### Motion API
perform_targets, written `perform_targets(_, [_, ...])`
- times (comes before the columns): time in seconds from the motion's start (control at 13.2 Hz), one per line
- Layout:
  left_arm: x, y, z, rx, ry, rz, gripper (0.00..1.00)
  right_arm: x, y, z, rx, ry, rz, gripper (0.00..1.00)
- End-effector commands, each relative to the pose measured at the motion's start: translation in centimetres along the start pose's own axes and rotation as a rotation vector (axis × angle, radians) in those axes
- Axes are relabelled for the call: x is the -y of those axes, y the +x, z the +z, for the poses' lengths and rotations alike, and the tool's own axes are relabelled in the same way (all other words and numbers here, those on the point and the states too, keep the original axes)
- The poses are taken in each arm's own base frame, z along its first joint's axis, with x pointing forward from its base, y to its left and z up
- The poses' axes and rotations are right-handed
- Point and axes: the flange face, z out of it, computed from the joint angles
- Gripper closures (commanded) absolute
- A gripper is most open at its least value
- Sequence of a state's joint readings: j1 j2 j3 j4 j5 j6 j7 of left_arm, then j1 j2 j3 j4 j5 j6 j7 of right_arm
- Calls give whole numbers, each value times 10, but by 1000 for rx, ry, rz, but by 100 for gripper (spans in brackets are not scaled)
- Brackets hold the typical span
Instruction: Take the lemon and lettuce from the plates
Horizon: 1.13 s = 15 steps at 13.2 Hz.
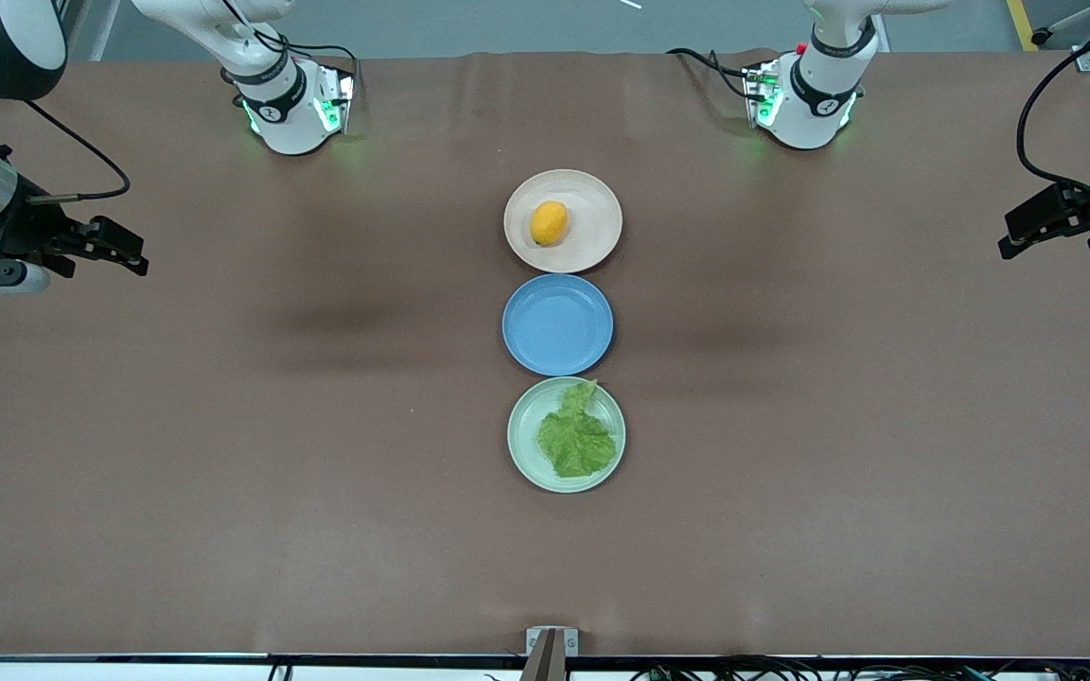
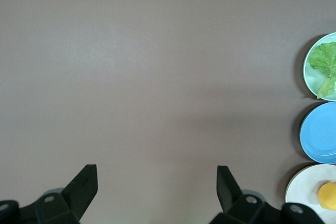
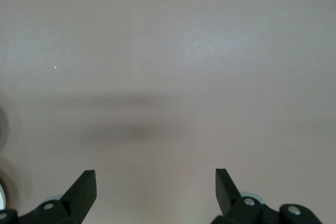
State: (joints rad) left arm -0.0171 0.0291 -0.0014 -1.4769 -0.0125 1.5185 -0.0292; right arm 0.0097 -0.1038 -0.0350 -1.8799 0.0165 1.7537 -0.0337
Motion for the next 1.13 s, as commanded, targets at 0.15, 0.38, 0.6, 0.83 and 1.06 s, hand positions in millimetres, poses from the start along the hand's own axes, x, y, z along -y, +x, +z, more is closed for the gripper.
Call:
perform_targets(0.15, [-1, -7, -4, 2, 0, 22, 0, 0, -6, 1, -18, 1, -15, 0])
perform_targets(0.38, [-1, -7, -3, 5, -6, 1, 0, -1, -5, 0, -27, -11, -21, 0])
perform_targets(0.6, [-35, 0, 13, 31, -17, 22, 0, -4, -5, 1, -21, -58, -41, 0])
perform_targets(0.83, [-117, 17, 61, 85, -76, 5, 0, -6, -6, 1, -17, -47, -30, 0])
perform_targets(1.06, [-218, 33, 131, 96, -95, -85, 0, -6, -7, 1, -17, 0, -2, 0])
